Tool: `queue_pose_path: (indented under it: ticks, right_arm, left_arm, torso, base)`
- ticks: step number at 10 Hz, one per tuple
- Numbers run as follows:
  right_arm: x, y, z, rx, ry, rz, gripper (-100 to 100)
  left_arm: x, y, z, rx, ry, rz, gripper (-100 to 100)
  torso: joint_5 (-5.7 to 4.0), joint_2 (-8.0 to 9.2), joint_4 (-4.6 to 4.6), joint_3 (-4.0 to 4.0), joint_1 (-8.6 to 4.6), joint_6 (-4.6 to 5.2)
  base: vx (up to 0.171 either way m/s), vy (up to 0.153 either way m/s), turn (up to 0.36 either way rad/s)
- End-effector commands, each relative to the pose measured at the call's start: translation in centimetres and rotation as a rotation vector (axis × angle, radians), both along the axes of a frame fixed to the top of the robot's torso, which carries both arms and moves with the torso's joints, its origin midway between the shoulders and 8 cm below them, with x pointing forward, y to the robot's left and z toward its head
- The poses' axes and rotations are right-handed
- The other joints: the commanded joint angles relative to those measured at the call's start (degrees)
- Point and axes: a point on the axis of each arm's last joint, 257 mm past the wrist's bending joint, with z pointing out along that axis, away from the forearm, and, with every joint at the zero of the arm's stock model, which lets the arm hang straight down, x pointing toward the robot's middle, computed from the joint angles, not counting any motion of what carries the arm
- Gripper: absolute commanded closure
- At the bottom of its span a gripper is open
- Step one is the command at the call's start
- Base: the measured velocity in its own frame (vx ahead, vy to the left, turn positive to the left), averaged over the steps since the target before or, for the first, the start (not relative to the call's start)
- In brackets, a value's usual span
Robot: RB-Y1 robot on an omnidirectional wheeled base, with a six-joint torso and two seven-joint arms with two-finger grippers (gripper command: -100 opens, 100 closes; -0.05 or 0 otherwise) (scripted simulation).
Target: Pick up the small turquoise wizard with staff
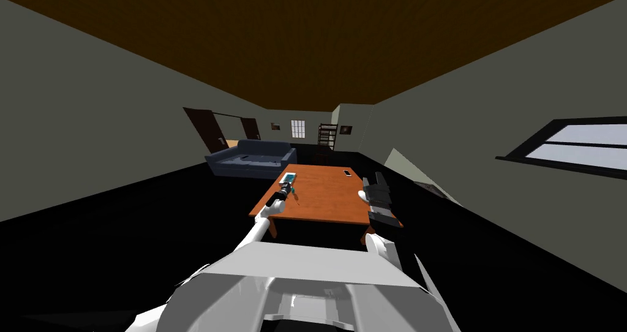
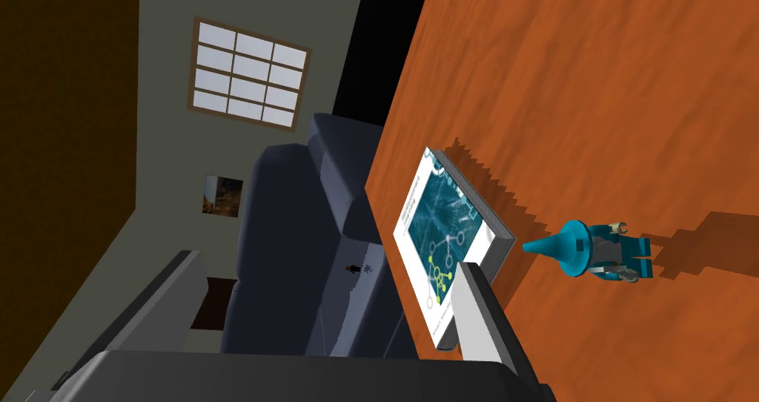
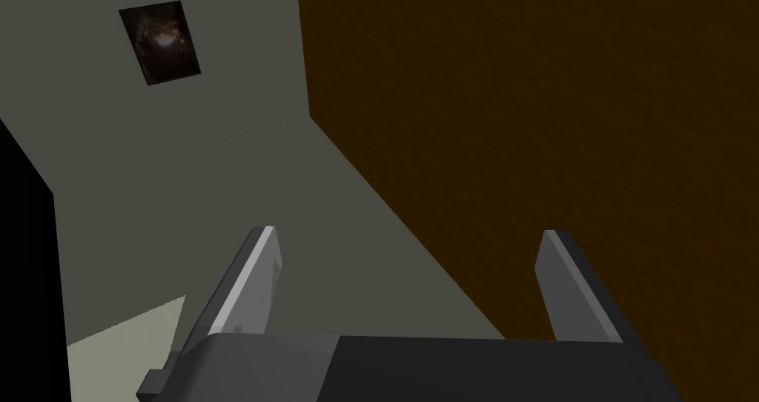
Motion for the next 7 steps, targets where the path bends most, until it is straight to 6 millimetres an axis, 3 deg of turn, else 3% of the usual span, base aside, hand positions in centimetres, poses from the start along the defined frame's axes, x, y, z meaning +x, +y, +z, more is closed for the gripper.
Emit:
queue_pose_path:
  ticks: [1,7]
  right_arm:
    - [0.0,0.0,0.0,0.0,0.0,0.0,0]
    - [0.0,0.0,0.0,0.0,0.0,0.0,0]
  left_arm:
    - [0.2,-0.2,-1.4,-0.028,0.038,0.005,-100]
    - [0.2,-0.4,-5.8,-0.097,0.149,0.025,-100]
  torso:
    - [0.0,0.0,0.0,0.0,0.0,0.0]
    - [0.0,-0.03,-0.01,-0.02,0.0,0.0]
  base:
    - [0.015,-0.011,-0.006]
    - [0.02,-0.005,0.001]
